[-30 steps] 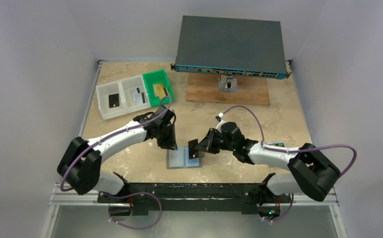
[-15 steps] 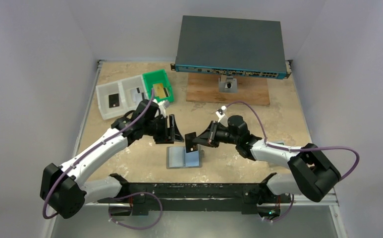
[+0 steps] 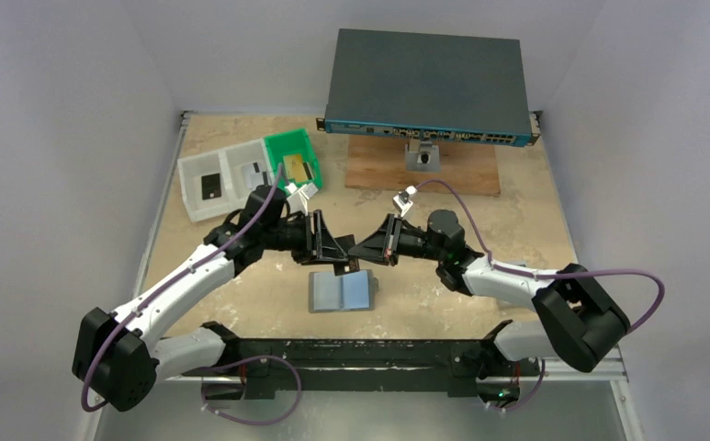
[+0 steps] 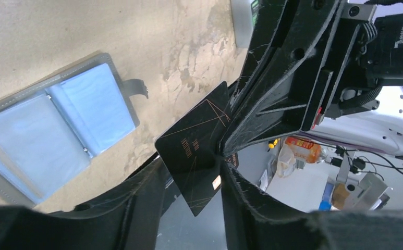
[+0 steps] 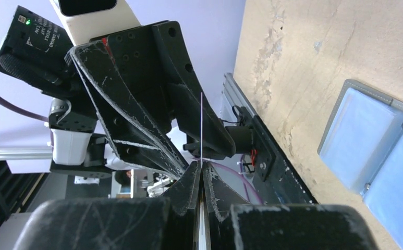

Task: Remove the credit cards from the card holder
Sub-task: Place the credit card in the storage box.

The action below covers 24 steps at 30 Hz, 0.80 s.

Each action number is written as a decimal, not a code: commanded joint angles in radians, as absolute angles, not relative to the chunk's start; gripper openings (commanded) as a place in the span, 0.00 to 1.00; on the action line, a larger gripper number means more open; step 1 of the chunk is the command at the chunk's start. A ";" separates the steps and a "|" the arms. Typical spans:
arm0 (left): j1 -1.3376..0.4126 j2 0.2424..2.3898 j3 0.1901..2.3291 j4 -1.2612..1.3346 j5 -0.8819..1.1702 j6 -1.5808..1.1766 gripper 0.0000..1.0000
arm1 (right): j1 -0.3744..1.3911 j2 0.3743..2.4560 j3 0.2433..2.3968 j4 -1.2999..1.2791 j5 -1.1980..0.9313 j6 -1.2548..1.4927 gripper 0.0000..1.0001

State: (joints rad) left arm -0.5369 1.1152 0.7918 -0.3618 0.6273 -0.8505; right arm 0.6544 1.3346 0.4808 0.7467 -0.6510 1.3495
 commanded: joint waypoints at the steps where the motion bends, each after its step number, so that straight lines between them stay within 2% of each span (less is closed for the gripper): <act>1: -0.527 1.097 0.775 -0.255 0.692 -0.894 0.36 | 0.664 1.347 0.523 0.814 -0.682 1.380 0.00; 4: -0.526 1.099 0.773 -0.252 0.694 -0.897 0.20 | 0.668 1.354 0.525 0.800 -0.673 1.364 0.01; 6: -0.527 1.105 0.768 -0.254 0.692 -0.898 0.02 | 0.673 1.348 0.532 0.765 -0.660 1.340 0.08; 7: -0.527 1.104 0.766 -0.258 0.688 -0.895 0.00 | 0.675 1.339 0.539 0.734 -0.650 1.322 0.15; 8: -0.527 1.103 0.765 -0.265 0.681 -0.891 0.00 | 0.676 1.327 0.549 0.686 -0.635 1.294 0.24; 11: -0.526 1.092 0.769 -0.306 0.644 -0.877 0.00 | 0.680 1.280 0.595 0.494 -0.559 1.191 0.63; 14: -0.523 1.078 0.785 -0.361 0.607 -0.860 0.00 | 0.680 1.235 0.632 0.338 -0.491 1.107 0.96; 15: -0.520 1.076 0.794 -0.384 0.594 -0.853 0.00 | 0.680 1.219 0.640 0.303 -0.472 1.088 0.98; 20: -0.460 1.056 0.844 -0.542 0.501 -0.801 0.00 | 0.680 1.149 0.677 0.130 -0.372 1.008 0.99; 24: -0.404 1.059 0.946 -0.747 0.324 -0.732 0.00 | 0.680 1.111 0.703 0.009 -0.281 0.960 0.99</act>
State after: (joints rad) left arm -0.4538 1.0809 0.8242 -0.5499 0.5014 -0.8173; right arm 0.6796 1.1526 0.6479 0.1833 -0.4088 1.0519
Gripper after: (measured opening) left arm 0.007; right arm 0.987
